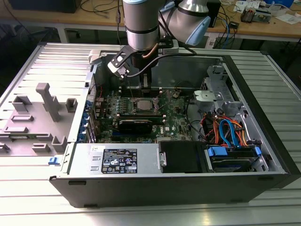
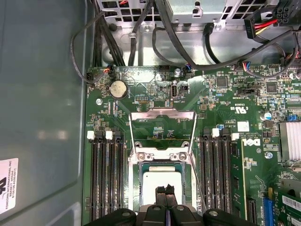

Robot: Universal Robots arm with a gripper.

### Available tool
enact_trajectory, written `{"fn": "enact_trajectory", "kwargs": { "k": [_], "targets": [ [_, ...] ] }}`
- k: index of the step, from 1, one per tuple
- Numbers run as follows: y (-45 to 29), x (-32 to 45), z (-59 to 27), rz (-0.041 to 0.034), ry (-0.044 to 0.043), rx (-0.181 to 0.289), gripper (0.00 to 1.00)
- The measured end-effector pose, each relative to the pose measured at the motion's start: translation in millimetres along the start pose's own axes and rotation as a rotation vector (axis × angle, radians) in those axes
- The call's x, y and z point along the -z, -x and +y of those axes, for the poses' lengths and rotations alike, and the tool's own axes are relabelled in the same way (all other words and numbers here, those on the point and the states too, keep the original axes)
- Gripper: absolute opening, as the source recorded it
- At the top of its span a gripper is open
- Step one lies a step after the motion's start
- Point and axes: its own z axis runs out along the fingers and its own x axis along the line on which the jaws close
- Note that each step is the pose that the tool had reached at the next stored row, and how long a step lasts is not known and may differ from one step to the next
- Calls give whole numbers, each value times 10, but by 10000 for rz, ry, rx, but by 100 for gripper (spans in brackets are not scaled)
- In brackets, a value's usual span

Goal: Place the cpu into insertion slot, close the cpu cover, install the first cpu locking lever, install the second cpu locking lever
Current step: 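Close the cpu cover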

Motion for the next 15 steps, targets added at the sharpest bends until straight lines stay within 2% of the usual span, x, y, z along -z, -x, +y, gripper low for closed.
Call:
{"fn": "enact_trajectory", "kwargs": {
  "k": [11, 13, 14, 15],
  "targets": [
    [0, 1, 1, -2, -6, 1, 11],
    [0, 1, 2, -4, -81, 1, 11],
    [0, 1, 2, -7, -176, -1, 11],
    [0, 1, 3, -13, -365, -3, 11]
  ]
}}
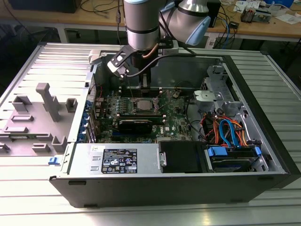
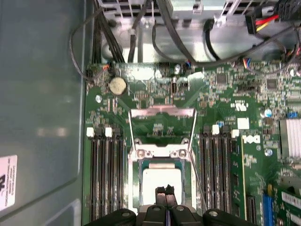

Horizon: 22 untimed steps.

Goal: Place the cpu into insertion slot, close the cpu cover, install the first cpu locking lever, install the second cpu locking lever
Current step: 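Close the cpu cover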

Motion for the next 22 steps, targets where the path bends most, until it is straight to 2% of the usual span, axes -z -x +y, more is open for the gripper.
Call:
{"fn": "enact_trajectory", "kwargs": {
  "k": [1, 2, 15, 22],
  "targets": [
    [0, 0, 1, -8, -179, -1, 11],
    [0, 0, 1, -11, -246, -1, 11],
    [0, 0, 2, -8, -269, -3, 11],
    [-1, 40, 4, -9, -268, -3, 11]
  ]
}}
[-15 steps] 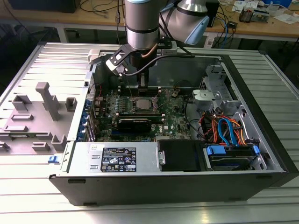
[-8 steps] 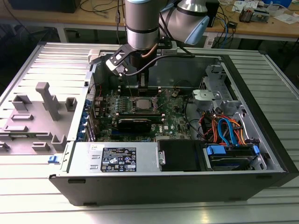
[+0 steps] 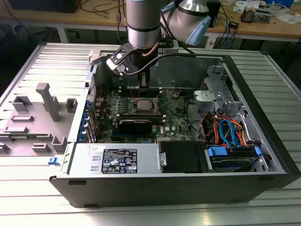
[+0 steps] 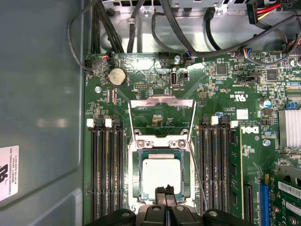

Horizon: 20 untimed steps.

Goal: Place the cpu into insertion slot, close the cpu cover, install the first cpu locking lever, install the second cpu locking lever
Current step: 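Close the cpu cover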

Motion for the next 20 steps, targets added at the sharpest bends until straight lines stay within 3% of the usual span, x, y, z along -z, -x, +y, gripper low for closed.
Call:
{"fn": "enact_trajectory", "kwargs": {
  "k": [20],
  "targets": [
    [0, 0, 53, -1, -1, 0, 11]
  ]
}}
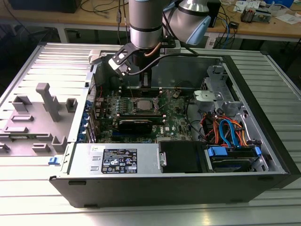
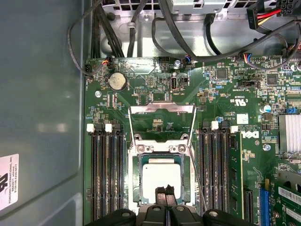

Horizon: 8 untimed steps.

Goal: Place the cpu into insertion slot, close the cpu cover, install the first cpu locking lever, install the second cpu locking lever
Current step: 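Close the cpu cover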

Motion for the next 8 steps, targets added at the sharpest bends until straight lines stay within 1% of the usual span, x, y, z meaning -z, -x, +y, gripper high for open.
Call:
{"fn": "enact_trajectory", "kwargs": {
  "k": [3, 8],
  "targets": [
    [0, 11, 0, -3, -2, 0, 11],
    [0, 53, 2, -1, -1, -1, 11]
  ]
}}
